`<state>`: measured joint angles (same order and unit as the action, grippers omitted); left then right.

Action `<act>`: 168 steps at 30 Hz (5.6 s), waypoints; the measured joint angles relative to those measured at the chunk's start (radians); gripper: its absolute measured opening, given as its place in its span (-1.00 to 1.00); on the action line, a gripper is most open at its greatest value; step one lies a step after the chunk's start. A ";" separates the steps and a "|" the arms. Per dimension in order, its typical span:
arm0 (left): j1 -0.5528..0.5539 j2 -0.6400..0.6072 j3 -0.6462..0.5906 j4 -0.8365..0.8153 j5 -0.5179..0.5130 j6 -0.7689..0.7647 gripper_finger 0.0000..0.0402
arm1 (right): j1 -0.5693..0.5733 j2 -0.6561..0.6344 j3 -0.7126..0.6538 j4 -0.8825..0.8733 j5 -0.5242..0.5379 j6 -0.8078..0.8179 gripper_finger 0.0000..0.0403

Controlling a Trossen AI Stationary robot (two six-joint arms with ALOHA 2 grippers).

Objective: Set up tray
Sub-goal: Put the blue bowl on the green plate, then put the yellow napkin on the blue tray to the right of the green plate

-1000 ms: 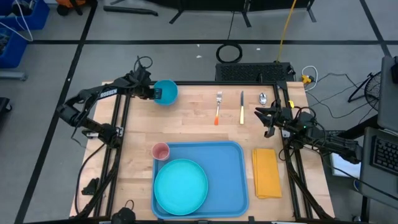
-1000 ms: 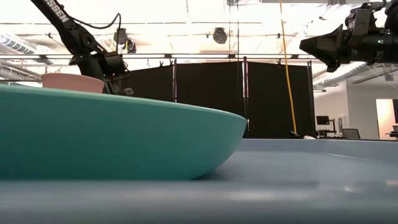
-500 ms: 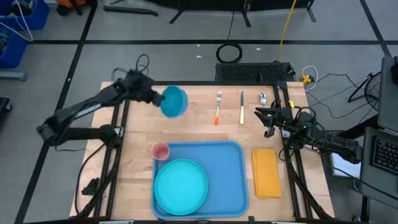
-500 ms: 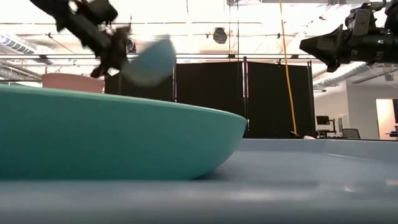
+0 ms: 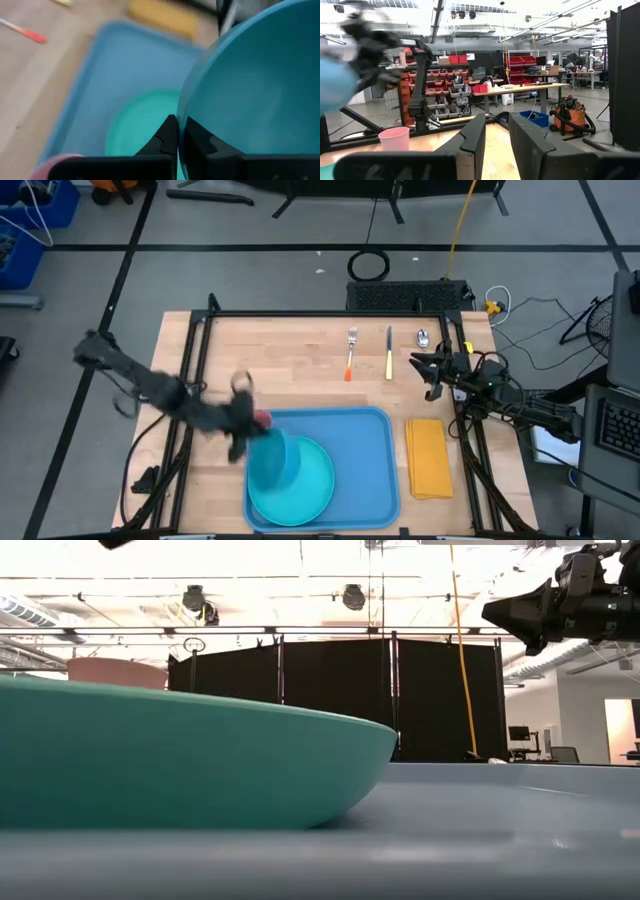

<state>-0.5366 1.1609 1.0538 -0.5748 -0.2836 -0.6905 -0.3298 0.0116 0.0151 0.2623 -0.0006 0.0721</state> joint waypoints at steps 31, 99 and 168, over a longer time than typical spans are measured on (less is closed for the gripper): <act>0.067 0.568 0.241 -0.326 0.269 -0.184 -0.96 | 0.000 0.000 0.000 0.002 0.000 0.013 -0.62; 0.487 -1.158 -0.991 0.465 0.067 0.610 -0.43 | 0.001 0.073 0.361 -0.766 -0.466 0.648 -0.62; 0.487 -1.155 -0.991 0.473 0.049 0.580 -0.43 | 0.759 0.953 0.489 -1.029 0.209 1.202 -0.68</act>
<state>-0.0498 0.0063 0.0628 -0.1020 -0.2348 -0.1108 0.4290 0.9647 0.5037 -0.7663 0.2082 1.2741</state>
